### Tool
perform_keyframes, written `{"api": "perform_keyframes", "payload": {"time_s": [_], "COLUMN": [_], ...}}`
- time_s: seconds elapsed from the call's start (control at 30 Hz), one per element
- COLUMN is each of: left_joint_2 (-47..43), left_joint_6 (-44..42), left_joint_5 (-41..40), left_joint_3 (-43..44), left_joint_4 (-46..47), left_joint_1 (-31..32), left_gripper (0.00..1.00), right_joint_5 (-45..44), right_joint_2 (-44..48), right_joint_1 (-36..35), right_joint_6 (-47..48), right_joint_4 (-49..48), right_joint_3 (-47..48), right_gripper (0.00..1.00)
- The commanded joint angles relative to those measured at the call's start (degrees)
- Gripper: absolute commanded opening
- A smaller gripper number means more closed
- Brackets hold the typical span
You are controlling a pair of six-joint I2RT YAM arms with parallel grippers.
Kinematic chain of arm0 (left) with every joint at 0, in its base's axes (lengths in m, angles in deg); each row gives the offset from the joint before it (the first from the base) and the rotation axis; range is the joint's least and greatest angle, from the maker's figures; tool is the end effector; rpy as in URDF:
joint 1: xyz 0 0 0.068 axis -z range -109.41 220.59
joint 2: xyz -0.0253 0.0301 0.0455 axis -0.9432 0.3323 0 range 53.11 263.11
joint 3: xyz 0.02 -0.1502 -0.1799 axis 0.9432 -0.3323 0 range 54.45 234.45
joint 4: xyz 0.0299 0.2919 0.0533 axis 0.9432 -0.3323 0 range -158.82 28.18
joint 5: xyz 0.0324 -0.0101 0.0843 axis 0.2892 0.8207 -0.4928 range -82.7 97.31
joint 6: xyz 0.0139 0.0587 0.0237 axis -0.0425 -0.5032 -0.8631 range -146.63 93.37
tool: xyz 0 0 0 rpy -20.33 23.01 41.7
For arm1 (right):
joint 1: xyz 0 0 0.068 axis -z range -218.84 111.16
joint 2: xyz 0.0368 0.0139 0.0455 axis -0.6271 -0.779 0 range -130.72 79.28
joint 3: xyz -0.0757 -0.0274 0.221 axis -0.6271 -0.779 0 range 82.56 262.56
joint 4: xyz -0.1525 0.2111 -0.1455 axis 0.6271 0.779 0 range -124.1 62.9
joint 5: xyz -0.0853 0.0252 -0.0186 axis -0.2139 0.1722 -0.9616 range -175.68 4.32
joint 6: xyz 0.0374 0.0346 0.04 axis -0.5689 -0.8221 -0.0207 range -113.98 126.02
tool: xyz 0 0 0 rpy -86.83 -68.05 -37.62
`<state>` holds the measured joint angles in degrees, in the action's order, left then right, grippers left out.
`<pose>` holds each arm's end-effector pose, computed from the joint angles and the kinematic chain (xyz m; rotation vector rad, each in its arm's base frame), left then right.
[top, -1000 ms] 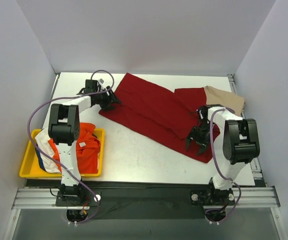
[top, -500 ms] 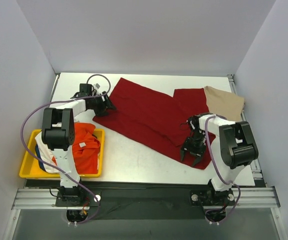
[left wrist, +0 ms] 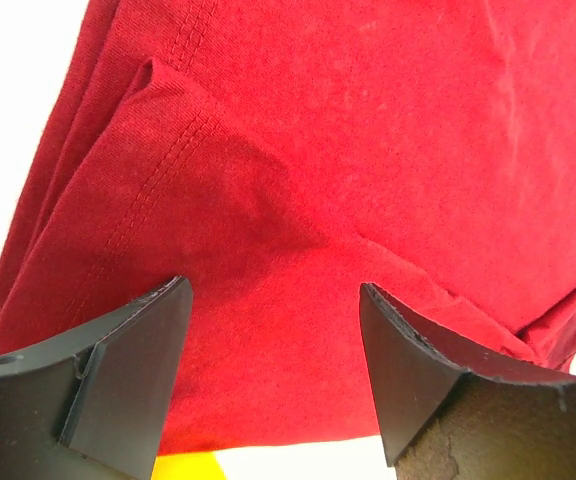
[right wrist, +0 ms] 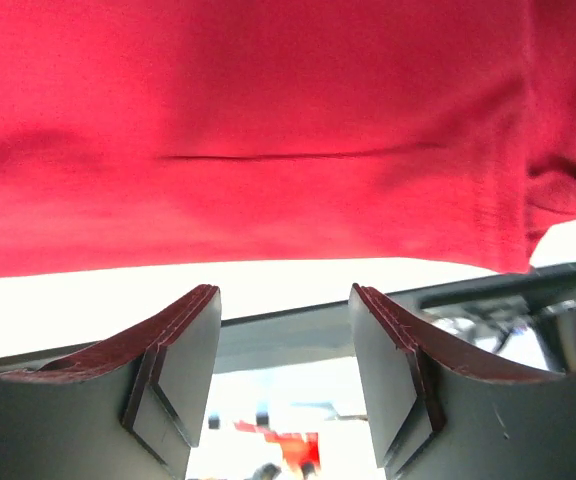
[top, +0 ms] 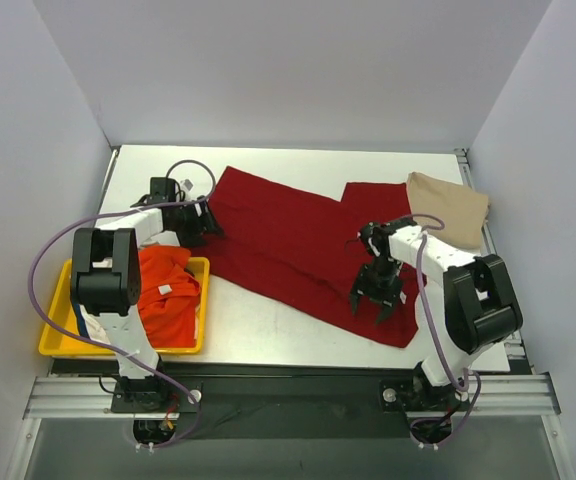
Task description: Fold and stack the t-shirts
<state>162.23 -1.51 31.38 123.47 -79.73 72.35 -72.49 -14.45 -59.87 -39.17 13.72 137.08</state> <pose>0.4122 -0.0334 0.0871 -0.3719 2.5847 -0.7143 0.2749 0.1181 0.0818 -0.6274 -2.9752 -0.3375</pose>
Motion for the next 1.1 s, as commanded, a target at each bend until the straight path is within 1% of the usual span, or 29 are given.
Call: {"api": "perform_keyframes", "payload": {"time_s": [0.0, 0.2, 0.27, 0.37, 0.5, 0.73, 1.07], "left_joint_2": [-3.4, -4.6, -4.5, -4.9, -5.1, -4.8, -3.7], "left_joint_6": [-2.8, -3.4, -3.6, -3.8, -3.8, -3.9, -3.9], "left_joint_5": [-2.4, -2.7, -2.6, -2.6, -2.7, -2.7, -2.3], "left_joint_3": [0.6, 1.9, 2.4, 2.8, 3.1, 2.6, 3.8], "left_joint_4": [-3.6, -4.9, -5.6, -5.7, -5.6, -5.6, -6.1], "left_joint_1": [-0.5, -0.5, -0.6, -0.5, -0.7, -0.7, -1.0], "left_gripper": [0.79, 0.79, 0.79, 0.79, 0.79, 0.79, 0.8], "right_joint_5": [-3.0, -3.0, -2.7, -2.0, -1.9, -2.7, -2.6], "right_joint_2": [1.9, -5.8, -9.8, -12.1, -13.1, -11.5, -14.6], "right_joint_1": [-0.7, -1.0, -1.6, -2.6, -3.5, -3.7, -4.2], "right_joint_6": [-0.3, 3.3, 4.2, 4.8, 4.8, 4.3, 4.8], "right_joint_4": [4.8, 4.7, 4.4, 4.0, 4.0, 3.6, 0.6], "right_joint_3": [8.0, 16.7, 18.6, 19.7, 19.5, 16.6, 15.8], "right_gripper": [0.54, 0.53, 0.49, 0.46, 0.44, 0.42, 0.39]}}
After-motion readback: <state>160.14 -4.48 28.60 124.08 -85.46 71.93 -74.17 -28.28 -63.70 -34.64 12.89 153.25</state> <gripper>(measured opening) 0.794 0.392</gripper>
